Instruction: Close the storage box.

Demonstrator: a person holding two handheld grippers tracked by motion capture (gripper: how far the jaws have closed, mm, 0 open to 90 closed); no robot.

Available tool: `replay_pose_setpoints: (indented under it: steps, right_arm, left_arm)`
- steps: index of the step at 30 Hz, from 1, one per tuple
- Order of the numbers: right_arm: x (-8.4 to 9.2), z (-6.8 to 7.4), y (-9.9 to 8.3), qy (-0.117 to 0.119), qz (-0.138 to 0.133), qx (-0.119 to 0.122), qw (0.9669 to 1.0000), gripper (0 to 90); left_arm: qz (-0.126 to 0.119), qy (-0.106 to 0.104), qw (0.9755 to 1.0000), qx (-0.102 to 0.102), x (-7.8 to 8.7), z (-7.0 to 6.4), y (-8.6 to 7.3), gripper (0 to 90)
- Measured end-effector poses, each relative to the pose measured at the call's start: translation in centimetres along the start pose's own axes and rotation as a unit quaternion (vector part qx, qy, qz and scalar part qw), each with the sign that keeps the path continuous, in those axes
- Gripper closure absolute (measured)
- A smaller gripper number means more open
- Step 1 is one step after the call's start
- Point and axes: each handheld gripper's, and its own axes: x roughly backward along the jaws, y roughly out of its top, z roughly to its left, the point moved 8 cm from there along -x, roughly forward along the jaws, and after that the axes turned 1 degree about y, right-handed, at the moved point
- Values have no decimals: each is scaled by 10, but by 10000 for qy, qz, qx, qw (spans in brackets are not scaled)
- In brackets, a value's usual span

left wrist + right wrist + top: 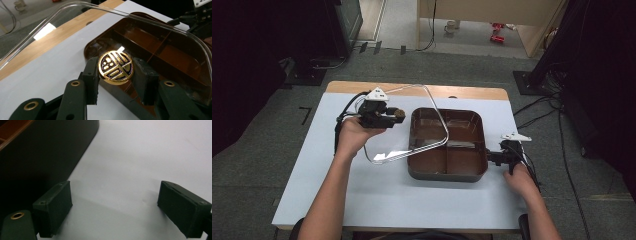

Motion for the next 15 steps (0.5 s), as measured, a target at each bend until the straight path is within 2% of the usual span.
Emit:
replay_pose_setpoints:
  steps: [10, 15]
  right_arm:
    - [0, 0, 0, -1, -7, -2, 10000, 117]
    - [0, 0, 0, -2, -6, -2, 10000, 117]
  left_arm:
    - [233, -409, 9987, -185, -34, -18, 1, 596]
    - [308, -563, 9973, -355, -49, -29, 2, 596]
